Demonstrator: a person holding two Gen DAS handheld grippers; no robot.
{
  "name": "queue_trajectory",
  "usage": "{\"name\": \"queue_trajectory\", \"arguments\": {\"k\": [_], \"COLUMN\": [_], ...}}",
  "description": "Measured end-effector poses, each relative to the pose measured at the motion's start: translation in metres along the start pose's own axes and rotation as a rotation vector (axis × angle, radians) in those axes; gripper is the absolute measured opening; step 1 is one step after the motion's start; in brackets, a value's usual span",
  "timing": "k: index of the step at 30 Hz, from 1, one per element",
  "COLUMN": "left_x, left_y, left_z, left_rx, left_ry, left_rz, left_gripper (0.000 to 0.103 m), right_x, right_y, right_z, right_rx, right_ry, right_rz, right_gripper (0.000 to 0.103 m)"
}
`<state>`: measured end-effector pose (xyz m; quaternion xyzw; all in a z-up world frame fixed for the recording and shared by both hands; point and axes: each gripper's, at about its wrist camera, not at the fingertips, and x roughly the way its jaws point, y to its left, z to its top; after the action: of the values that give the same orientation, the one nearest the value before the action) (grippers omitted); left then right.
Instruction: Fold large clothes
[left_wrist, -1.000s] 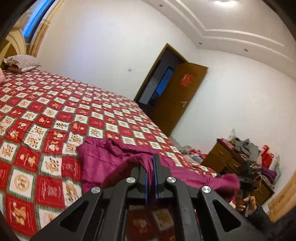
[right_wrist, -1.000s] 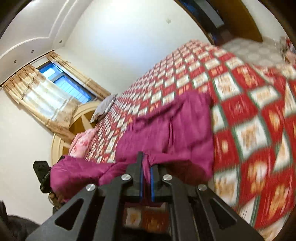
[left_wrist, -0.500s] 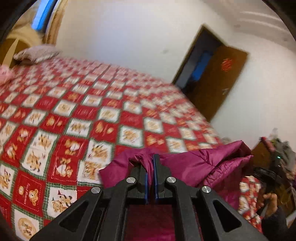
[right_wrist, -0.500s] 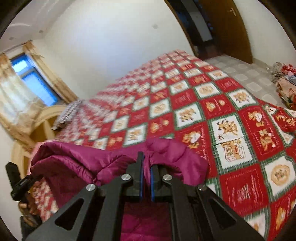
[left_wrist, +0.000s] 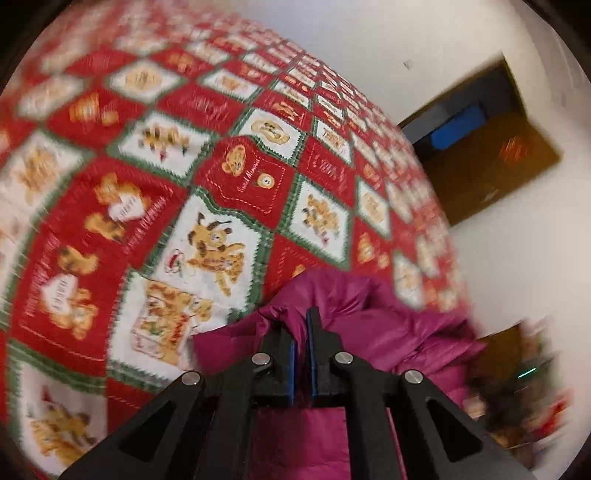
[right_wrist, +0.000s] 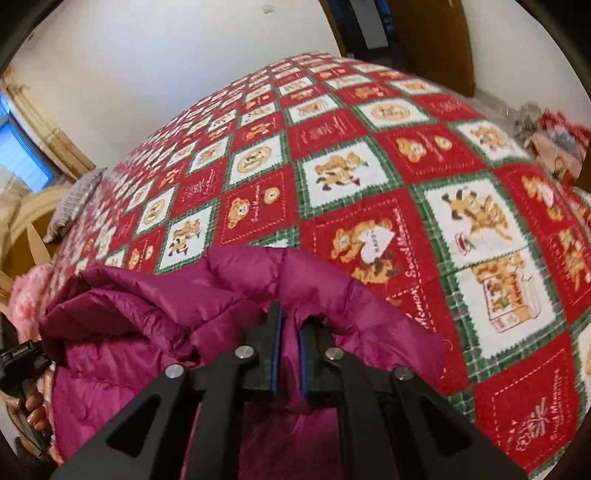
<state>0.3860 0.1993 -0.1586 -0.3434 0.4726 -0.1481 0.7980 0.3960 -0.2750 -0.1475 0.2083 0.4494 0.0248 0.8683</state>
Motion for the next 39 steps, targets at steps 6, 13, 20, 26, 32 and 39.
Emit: {"name": "queue_trajectory", "arguments": {"k": [6, 13, 20, 26, 32, 39], "left_x": [-0.03, -0.085, 0.015, 0.112, 0.132, 0.148], "left_y": [0.018, -0.012, -0.155, -0.167, -0.125, -0.117], "left_z": [0.023, 0.024, -0.016, -0.015, -0.005, -0.005], "left_rx": [-0.138, -0.028, 0.568, 0.688, 0.569, 0.531], "left_ry": [-0.052, -0.293, -0.298, -0.258, -0.254, -0.254], "left_rz": [-0.112, 0.194, 0.514, 0.738, 0.71, 0.718], "left_gripper": [0.02, 0.077, 0.077, 0.077, 0.081, 0.085], "right_x": [-0.021, -0.107, -0.064, 0.017, 0.049, 0.056], "right_y": [-0.027, -0.007, 0.126, 0.138, 0.119, 0.12], "right_z": [0.003, 0.008, 0.005, -0.001, -0.017, -0.014], "right_rx": [0.155, 0.051, -0.445, -0.488, -0.446, -0.438], "right_ry": [-0.011, -0.309, -0.226, -0.141, -0.12, -0.105], "right_rz": [0.146, -0.03, -0.144, -0.203, -0.168, -0.164], "right_gripper": [0.028, 0.073, 0.039, 0.034, 0.034, 0.031]}}
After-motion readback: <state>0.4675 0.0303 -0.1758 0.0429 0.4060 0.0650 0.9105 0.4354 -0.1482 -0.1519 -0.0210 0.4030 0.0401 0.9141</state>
